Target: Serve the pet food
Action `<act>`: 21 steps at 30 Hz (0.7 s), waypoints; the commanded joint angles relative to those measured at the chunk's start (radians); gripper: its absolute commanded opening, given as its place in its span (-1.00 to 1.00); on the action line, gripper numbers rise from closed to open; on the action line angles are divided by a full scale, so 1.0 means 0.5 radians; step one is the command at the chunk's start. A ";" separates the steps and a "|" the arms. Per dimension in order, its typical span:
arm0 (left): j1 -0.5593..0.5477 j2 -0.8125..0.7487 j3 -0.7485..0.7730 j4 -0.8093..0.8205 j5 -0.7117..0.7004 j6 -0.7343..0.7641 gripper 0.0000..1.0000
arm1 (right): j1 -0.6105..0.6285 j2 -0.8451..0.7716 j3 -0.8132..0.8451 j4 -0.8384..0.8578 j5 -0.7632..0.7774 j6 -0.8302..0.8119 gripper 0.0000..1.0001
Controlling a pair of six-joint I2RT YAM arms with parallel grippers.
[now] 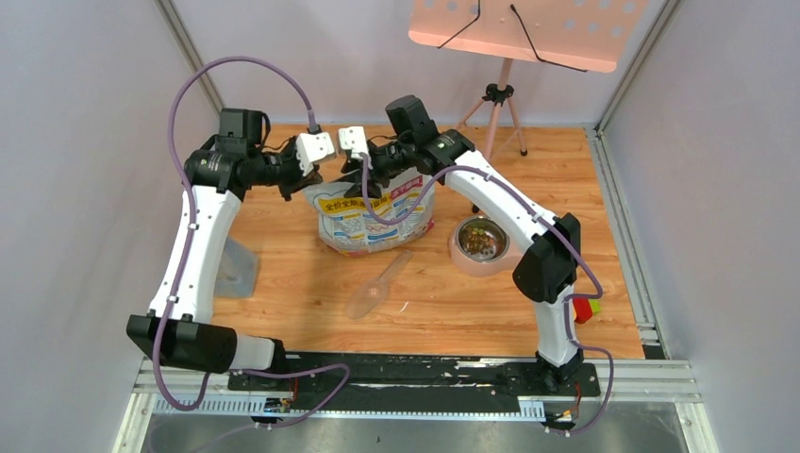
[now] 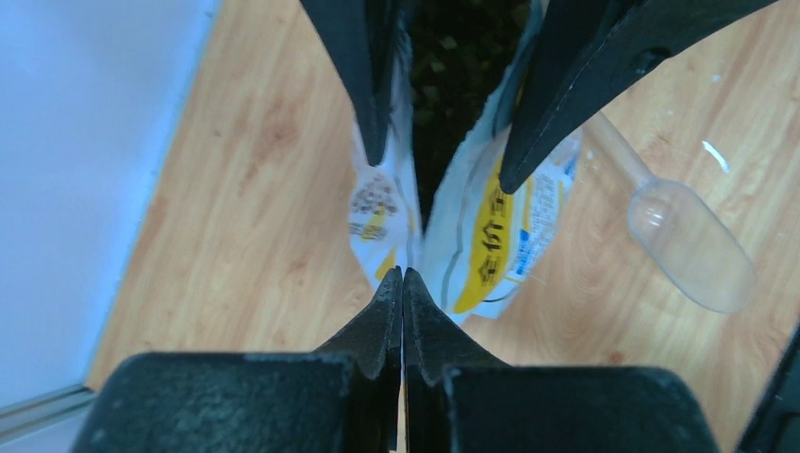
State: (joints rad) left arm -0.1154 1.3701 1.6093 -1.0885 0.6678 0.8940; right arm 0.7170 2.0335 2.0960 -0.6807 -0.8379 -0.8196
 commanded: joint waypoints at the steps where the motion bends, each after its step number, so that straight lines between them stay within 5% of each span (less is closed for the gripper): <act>1: 0.022 -0.148 0.057 0.229 0.022 -0.015 -1.00 | 0.004 -0.042 -0.011 0.122 0.063 0.034 0.04; 8: 0.021 -0.147 0.071 0.184 -0.023 0.037 -1.00 | 0.005 -0.117 -0.095 0.043 0.050 -0.063 -0.20; 10: 0.019 -0.156 0.070 0.142 -0.001 0.043 -0.67 | 0.005 -0.134 -0.113 0.016 0.065 -0.091 -0.30; 12: 0.021 -0.182 0.043 0.100 0.032 0.053 -0.11 | 0.004 -0.136 -0.123 -0.004 0.078 -0.109 -0.39; 14: 0.021 -0.232 -0.037 0.122 0.054 0.031 0.09 | 0.004 -0.132 -0.124 -0.007 0.078 -0.097 -0.47; 21: 0.017 -0.212 -0.252 0.338 0.237 -0.106 0.17 | 0.013 -0.119 -0.099 -0.007 0.060 -0.045 -0.57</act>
State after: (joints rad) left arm -0.1089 1.2446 1.5024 -0.9958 0.7021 0.8883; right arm 0.7208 2.0018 2.0418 -0.6731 -0.8192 -0.8391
